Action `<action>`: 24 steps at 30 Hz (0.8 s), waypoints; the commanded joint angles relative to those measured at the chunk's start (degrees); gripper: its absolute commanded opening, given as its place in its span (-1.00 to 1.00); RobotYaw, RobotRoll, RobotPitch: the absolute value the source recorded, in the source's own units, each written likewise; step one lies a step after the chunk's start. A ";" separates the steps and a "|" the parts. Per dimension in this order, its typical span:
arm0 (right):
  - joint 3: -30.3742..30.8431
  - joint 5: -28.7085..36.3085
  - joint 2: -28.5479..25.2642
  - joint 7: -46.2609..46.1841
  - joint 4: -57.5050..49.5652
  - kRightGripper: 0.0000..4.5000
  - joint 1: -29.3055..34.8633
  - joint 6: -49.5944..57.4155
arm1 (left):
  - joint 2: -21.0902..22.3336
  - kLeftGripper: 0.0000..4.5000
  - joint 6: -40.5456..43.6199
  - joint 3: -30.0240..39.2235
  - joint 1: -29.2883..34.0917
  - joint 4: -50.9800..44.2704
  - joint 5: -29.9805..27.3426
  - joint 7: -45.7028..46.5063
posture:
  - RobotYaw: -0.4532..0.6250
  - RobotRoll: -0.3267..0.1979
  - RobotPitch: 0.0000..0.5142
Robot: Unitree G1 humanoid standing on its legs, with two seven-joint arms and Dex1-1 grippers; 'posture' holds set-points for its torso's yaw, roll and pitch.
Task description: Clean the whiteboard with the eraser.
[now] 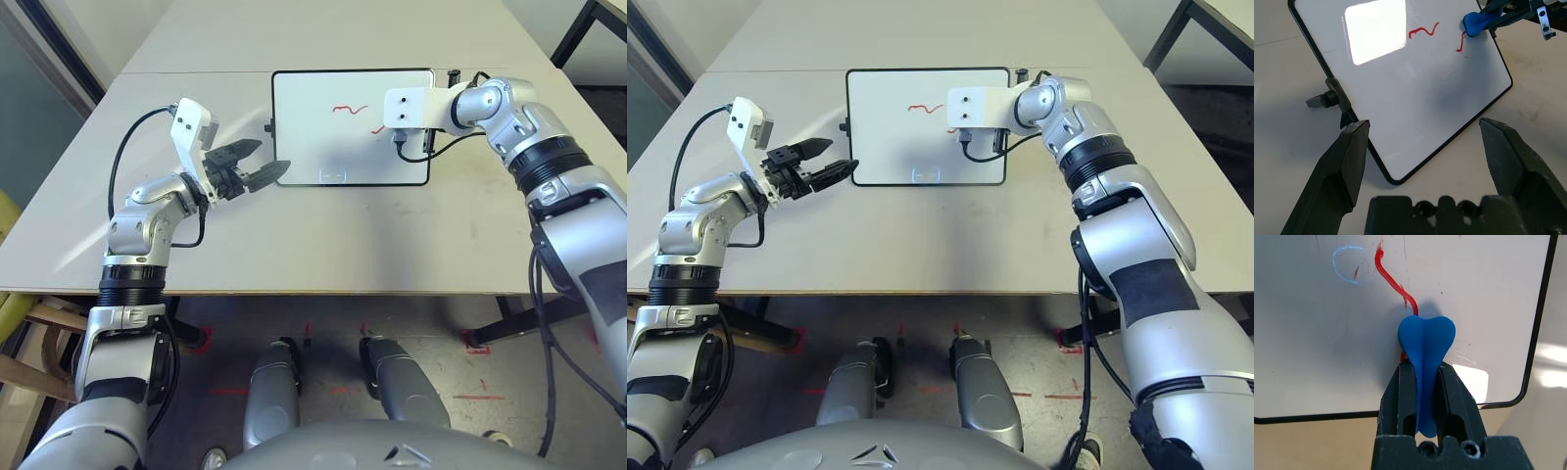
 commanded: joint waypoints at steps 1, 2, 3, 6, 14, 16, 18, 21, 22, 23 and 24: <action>0.83 -1.30 -2.23 1.00 -0.05 -0.86 2.51 0.35 | 0.07 1.00 0.02 -0.32 -0.22 0.44 0.13 -0.63 | -0.47 0.25 -0.40; 0.82 -1.33 -2.67 1.13 -0.27 -0.86 2.78 0.39 | 0.05 1.00 0.02 -0.32 -0.30 0.52 0.13 -0.64 | -0.47 0.25 -0.40; 0.76 -1.33 -3.17 1.29 -0.58 -0.86 3.11 0.40 | 0.03 1.00 0.06 -0.31 -0.34 0.50 0.12 -0.65 | -0.47 0.25 -0.40; 0.58 -1.45 -4.34 1.77 -1.28 -0.86 3.87 0.53 | 0.04 1.00 0.16 -0.31 -0.40 0.46 0.12 -0.72 | -0.47 0.25 -0.39; 0.53 -1.51 -5.79 2.57 -2.67 -0.86 5.32 1.22 | 0.25 1.00 0.08 -0.34 -0.90 1.06 0.26 -1.04 | -0.48 0.25 -0.38; 0.33 -1.10 -4.97 2.62 -2.91 -0.86 5.13 1.57 | 0.24 1.00 0.04 -0.37 -1.03 1.20 0.31 -1.07 | -0.48 0.25 -0.38; 0.16 -0.73 -4.13 2.71 -3.13 -0.86 4.86 1.85 | 0.27 1.00 0.07 -0.37 -1.09 1.24 0.31 -1.10 | -0.48 0.25 -0.37; -0.18 -0.16 -2.33 3.04 -3.57 -0.86 4.37 2.45 | 0.30 1.00 0.08 -0.42 -1.15 1.32 0.34 -1.16 | -0.47 0.25 -0.38; -0.23 -0.16 -1.80 3.06 -3.64 -0.86 4.19 2.58 | 0.31 1.00 0.06 -0.42 -1.15 1.36 0.36 -1.17 | -0.47 0.25 -0.38; -0.25 -0.21 -1.35 3.02 -3.62 -0.86 4.00 2.66 | 0.31 1.00 0.05 -0.43 -1.18 1.41 0.39 -1.17 | -0.47 0.25 -0.38; -0.26 -0.25 -0.81 2.94 -3.61 -0.86 3.75 2.78 | 0.32 1.00 0.07 -0.42 -1.14 1.37 0.39 -1.16 | -0.47 0.25 -0.38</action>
